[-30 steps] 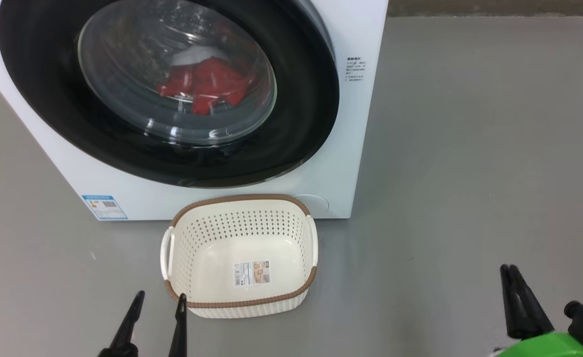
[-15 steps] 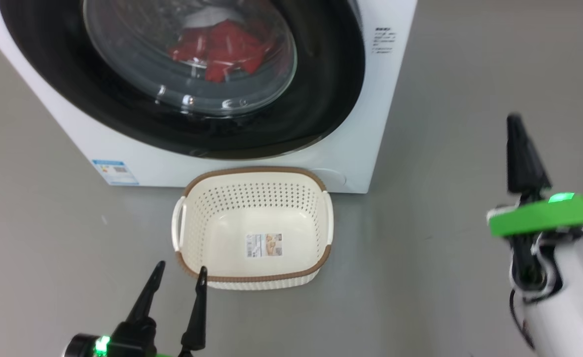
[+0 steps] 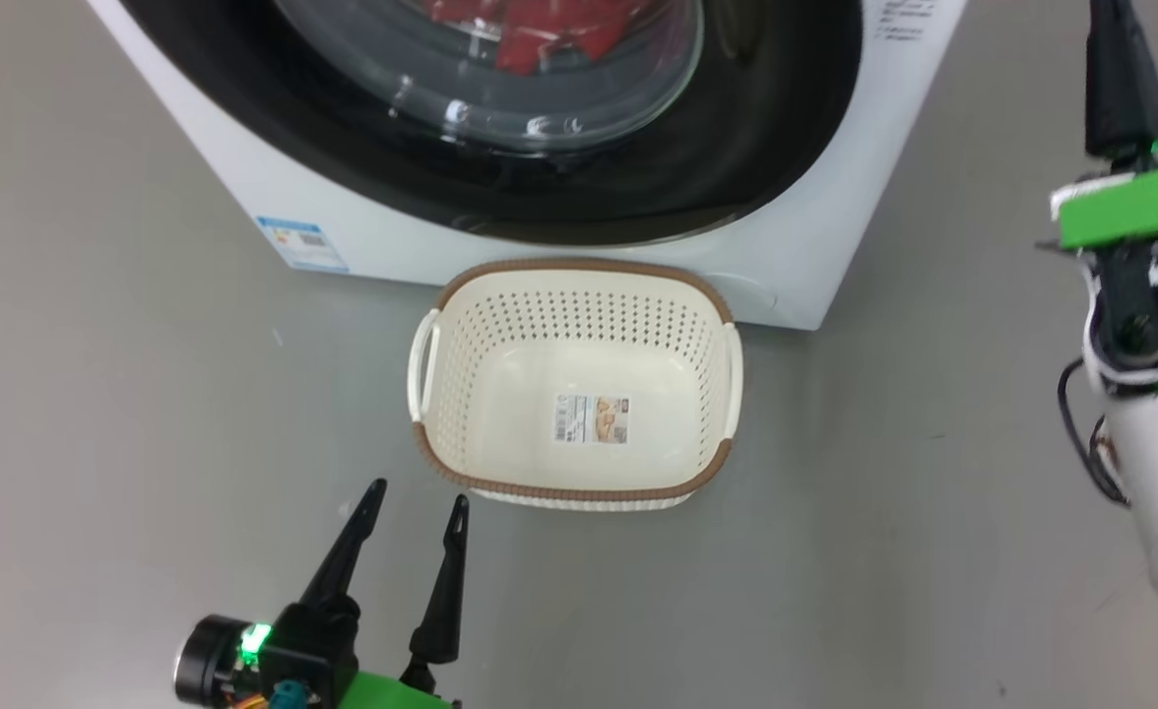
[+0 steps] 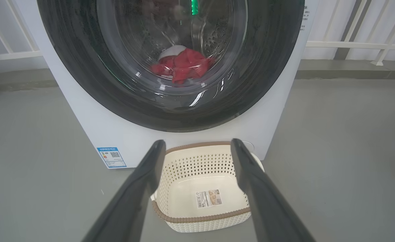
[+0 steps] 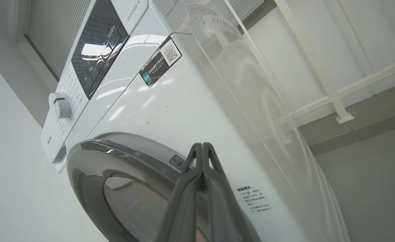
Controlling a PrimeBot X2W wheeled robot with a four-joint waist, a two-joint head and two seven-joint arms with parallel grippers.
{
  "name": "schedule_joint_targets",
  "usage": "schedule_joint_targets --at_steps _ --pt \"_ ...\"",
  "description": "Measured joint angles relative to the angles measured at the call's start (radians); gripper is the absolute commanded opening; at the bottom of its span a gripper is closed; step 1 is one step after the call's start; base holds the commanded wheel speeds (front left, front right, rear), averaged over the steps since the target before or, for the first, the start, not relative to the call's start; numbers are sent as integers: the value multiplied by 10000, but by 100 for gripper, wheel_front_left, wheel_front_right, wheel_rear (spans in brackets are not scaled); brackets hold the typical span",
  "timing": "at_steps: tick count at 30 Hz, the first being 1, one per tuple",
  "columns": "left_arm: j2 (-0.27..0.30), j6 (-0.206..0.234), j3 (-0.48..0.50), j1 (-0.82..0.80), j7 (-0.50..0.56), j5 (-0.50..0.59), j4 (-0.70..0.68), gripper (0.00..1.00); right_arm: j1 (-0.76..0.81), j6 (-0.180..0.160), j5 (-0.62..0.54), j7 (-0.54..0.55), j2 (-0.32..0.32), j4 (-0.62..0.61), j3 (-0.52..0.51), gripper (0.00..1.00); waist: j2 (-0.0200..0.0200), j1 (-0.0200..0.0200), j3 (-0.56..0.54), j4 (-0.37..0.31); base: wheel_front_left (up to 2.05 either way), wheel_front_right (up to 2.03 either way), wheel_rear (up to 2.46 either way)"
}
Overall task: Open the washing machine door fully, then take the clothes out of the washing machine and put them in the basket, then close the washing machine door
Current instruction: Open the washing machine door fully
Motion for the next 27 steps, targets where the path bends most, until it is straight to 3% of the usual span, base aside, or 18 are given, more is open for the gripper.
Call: schedule_joint_targets --at_steps 8,17,27 --pt "-19 0 -318 -477 -2 -228 63 100 -1469 -2 2502 1561 -704 481 786 0 0 0 658 462 0 0 0" --pt "-46 -2 -723 -901 -2 -359 180 100 -2584 -2 3883 3534 -1250 1164 1561 0 0 0 1222 824 0 0 0" --pt "-69 -2 -1089 -1362 -2 -560 219 100 -3791 -2 5118 5624 -1649 2142 1741 0 0 0 1823 1141 0 0 0"
